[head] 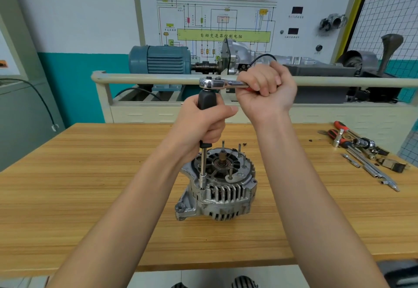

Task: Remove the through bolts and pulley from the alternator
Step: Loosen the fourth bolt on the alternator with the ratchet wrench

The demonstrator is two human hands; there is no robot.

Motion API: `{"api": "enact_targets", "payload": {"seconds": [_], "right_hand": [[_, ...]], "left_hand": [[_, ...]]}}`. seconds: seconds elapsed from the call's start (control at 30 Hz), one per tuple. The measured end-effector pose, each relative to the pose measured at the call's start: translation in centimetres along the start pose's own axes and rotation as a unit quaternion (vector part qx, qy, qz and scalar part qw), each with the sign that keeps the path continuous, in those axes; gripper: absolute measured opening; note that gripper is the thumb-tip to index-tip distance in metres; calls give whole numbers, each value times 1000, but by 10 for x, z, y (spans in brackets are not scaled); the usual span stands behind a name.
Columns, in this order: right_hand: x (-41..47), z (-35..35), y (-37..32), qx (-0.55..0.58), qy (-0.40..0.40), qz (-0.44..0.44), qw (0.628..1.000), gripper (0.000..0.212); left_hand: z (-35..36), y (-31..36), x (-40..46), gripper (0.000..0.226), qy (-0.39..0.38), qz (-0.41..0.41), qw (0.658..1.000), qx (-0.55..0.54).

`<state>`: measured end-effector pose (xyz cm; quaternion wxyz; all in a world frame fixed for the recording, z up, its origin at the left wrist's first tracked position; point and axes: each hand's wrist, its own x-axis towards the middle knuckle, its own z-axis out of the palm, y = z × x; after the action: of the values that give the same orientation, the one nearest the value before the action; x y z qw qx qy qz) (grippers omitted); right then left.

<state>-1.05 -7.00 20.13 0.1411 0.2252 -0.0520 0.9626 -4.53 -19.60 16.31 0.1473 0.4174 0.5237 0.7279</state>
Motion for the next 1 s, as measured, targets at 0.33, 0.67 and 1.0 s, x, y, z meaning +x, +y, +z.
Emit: {"api": "enact_targets", "payload": {"seconds": [0.33,0.67,1.0], "right_hand": [[-44,18,36,-256,-170,-234,922,49],[-11,5,2,-38,-64,-13,997,45],[-23,12,14,-146,-70,-132,978,47]], "left_hand": [[1,-5,5,44,123,11,992,38],[-10,9,-4,35,-92,-42,995,-5],[2,6,1,49,86,-45,995,21]]}}
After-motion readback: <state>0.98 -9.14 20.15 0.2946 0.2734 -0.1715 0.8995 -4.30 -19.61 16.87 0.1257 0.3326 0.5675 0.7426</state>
